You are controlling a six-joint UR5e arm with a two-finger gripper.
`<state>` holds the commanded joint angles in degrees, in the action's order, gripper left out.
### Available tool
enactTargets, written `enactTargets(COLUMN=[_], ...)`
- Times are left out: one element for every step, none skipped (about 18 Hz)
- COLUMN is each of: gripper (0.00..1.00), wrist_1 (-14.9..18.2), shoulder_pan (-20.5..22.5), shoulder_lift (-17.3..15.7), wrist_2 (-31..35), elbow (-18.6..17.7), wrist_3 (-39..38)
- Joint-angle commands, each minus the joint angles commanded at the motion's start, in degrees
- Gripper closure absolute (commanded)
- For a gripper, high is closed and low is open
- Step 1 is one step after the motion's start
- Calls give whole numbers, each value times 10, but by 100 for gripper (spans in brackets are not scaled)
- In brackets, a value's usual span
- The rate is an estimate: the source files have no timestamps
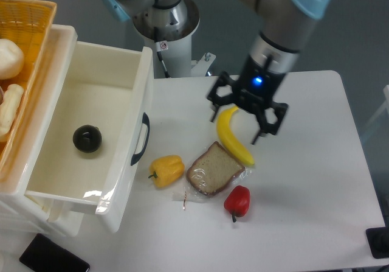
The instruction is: Place the mangosteen in the upper white drawer
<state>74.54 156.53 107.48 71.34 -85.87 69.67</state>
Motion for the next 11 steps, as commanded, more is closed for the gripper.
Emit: enactTargets(gripper=[0, 0, 0, 0, 0, 0, 0, 0, 0, 0, 0], wrist_1=[-13, -27, -36, -45, -48, -48, -50, -50, -52, -53, -52], shoulder_pan=[-1, -1, -2, -2, -4, -4, -10, -16, -17, -18, -18], shoulder_lift=[12, 24, 36, 50, 61, 71, 77, 85, 91, 99, 102], wrist_2=[25, 49, 77, 106, 134, 158, 179, 194, 199, 200, 201], elbow=[-1, -3, -3, -3, -1, 1, -2, 3, 6, 13, 18], wrist_3=[31, 61, 86, 104, 119, 128, 135, 142, 146, 154, 165])
